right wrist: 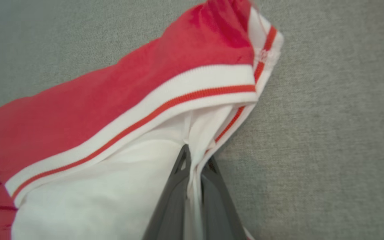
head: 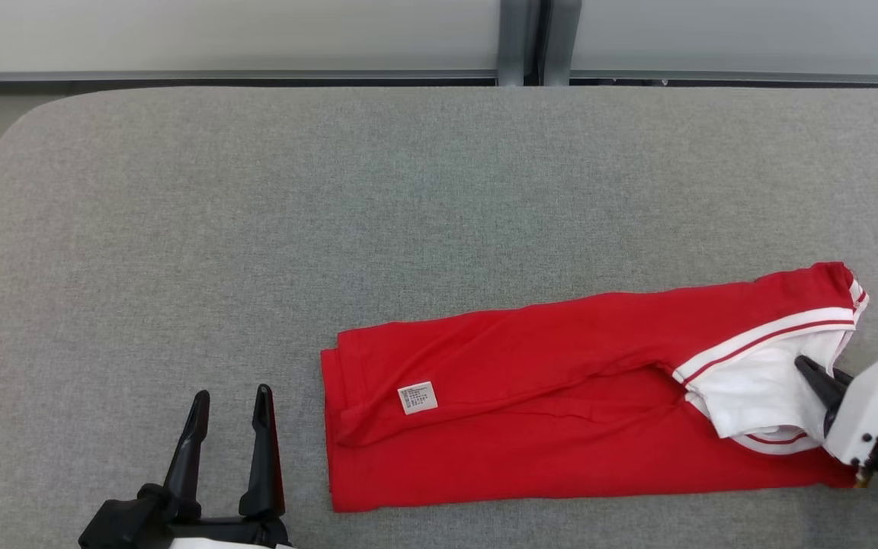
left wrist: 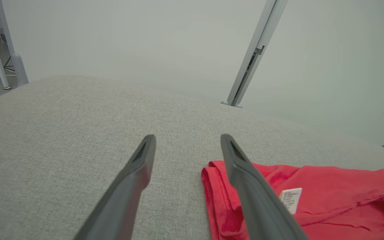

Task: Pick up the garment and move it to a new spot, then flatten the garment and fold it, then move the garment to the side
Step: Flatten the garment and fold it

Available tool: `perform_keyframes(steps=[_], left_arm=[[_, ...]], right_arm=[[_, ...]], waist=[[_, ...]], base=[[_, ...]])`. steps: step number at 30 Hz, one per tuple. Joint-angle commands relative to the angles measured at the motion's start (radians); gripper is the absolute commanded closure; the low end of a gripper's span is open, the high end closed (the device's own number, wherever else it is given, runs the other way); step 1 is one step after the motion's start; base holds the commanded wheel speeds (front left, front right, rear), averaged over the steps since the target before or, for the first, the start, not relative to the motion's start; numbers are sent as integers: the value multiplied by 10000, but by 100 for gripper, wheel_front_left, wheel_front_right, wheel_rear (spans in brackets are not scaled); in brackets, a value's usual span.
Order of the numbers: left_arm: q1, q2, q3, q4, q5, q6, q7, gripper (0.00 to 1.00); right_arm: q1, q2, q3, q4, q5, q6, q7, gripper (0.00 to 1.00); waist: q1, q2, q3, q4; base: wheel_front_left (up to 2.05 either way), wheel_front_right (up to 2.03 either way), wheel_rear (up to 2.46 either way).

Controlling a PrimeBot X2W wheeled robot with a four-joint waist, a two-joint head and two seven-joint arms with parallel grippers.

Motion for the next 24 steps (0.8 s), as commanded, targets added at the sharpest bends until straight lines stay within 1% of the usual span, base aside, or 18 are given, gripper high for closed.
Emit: perform_keyframes(steps=[1, 5, 10, 13, 16, 18, 21, 22, 24], left_arm=[[-17, 32, 10, 49, -35, -56, -41, 0], [199, 33, -82, 209, -117, -107, -41, 0], [476, 33, -35, 315, -177, -126, -41, 0], [612, 31, 16, 319, -209, -89, -41, 0], [781, 31, 43, 324, -259, -30, -41, 0], [812, 31, 48, 308, -317, -4, -41, 0], [763, 31, -42, 280, -386, 33, -41, 0], [740, 31, -87, 277, -425, 52, -41, 0], [655, 34, -144, 289, -483, 93, -41, 0]], right_arm=[[295, -190, -1, 157, 253, 4, 67, 100], [593, -1188, -820, 251, 964, 0, 30, 100], [1302, -2395, -1936, 296, 1279, 1, 222, 100], [1598, -2689, -2171, -368, 1486, 10, 414, 100], [1951, -2634, -1883, -1590, 1797, 9, 732, 100], [2136, -2420, -1387, -2642, 2021, 10, 1048, 100], [2302, -1955, -399, -4079, 2096, 10, 1479, 100], [2271, -1755, -62, -4421, 1990, 9, 1573, 100], [2048, -1149, 643, -4753, 1824, 9, 1662, 100]], waist=[[0, 0, -199, -12], [0, 0, -609, 77], [0, 0, -990, 254], [0, 0, -1144, 310], [0, 0, -1320, 332], [0, 0, -1371, 301], [0, 0, -1371, 223], [0, 0, -1342, 189], [0, 0, -1269, 124]], base=[[0, 0, 0], [0, 0, 0], [0, 0, 0], [0, 0, 0], [0, 0, 0], [0, 0, 0], [0, 0, 0], [0, 0, 0], [0, 0, 0]])
